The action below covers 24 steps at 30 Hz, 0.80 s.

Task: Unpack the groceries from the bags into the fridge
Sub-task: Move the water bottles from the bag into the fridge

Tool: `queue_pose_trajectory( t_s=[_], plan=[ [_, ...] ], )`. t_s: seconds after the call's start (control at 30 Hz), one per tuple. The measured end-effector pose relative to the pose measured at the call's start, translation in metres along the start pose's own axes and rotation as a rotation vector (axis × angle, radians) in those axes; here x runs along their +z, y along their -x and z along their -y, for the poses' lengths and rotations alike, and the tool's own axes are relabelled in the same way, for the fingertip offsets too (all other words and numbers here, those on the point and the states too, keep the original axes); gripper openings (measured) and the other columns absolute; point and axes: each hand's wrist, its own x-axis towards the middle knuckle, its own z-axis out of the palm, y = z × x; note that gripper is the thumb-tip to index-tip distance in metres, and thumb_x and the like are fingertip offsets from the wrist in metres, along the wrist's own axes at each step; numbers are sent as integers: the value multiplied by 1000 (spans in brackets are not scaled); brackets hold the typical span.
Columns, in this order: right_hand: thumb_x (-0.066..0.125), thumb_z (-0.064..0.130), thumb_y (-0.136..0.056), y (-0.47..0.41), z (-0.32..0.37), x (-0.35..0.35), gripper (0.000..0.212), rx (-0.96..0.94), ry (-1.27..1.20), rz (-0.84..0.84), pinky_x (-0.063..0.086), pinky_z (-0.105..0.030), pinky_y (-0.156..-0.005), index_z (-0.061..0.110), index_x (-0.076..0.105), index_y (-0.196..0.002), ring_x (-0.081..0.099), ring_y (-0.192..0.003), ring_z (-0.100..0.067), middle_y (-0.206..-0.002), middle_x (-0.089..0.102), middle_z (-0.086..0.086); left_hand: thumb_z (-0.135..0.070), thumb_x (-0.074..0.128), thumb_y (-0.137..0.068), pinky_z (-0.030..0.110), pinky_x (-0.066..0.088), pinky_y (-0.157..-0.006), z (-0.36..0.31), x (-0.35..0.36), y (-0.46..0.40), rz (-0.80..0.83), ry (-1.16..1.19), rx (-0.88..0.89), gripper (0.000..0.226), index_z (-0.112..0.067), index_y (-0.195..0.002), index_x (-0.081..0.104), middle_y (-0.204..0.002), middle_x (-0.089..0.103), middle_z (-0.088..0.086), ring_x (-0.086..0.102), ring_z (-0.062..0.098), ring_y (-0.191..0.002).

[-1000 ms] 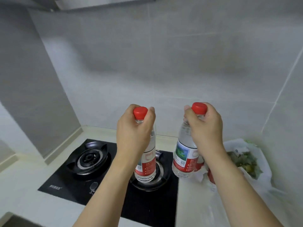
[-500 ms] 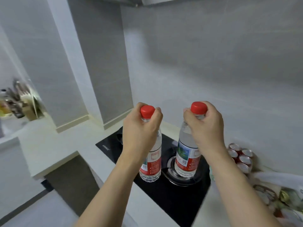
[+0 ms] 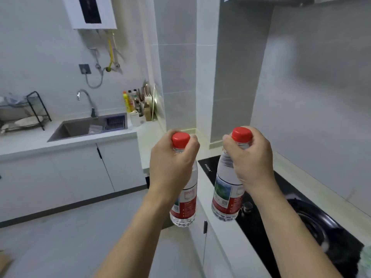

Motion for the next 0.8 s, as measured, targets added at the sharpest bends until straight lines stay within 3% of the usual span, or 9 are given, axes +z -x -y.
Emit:
queue_pose_trajectory(
  t_s=[0.2,0.33,0.43,0.53,0.8],
  plan=[
    [70,24,-85,31,41,92,20,-4,-144,173,48,-27,-61,22,55,-72,57,-61,-16,-66,59,3,-34,63,-90,23,53,-62,24,-99,1,-130,-107,3,20,-23,-75,57,-66,58,-4,59,12,-66],
    [70,25,-86,57,68,142,14,-17,-217,293,47,-22,-62,23,57,-78,57,-63,-10,-70,59,5,-33,63,-91,39,58,-68,31,-160,6,-217,-157,-1,19,-24,-76,56,-68,59,-2,62,18,-68],
    [68,26,-87,74,85,173,13,-40,-253,354,49,-15,-60,24,57,-80,59,-66,-12,-72,60,3,-31,63,-91,40,57,-68,32,-196,13,-272,-182,-4,20,-20,-76,57,-68,60,2,63,21,-67],
    [67,26,-88,93,101,202,18,-60,-297,402,45,-3,-57,31,52,-79,58,-72,0,-75,58,8,-32,63,-91,39,58,-68,37,-232,22,-330,-216,-21,19,-20,-78,58,-68,60,2,64,20,-66],
    [66,26,-89,129,133,260,16,-130,-411,656,48,-13,-63,28,53,-80,58,-75,-13,-75,57,3,-34,62,-91,41,58,-69,37,-295,50,-549,-350,-101,20,-21,-77,57,-67,61,2,64,18,-65]
  ],
)
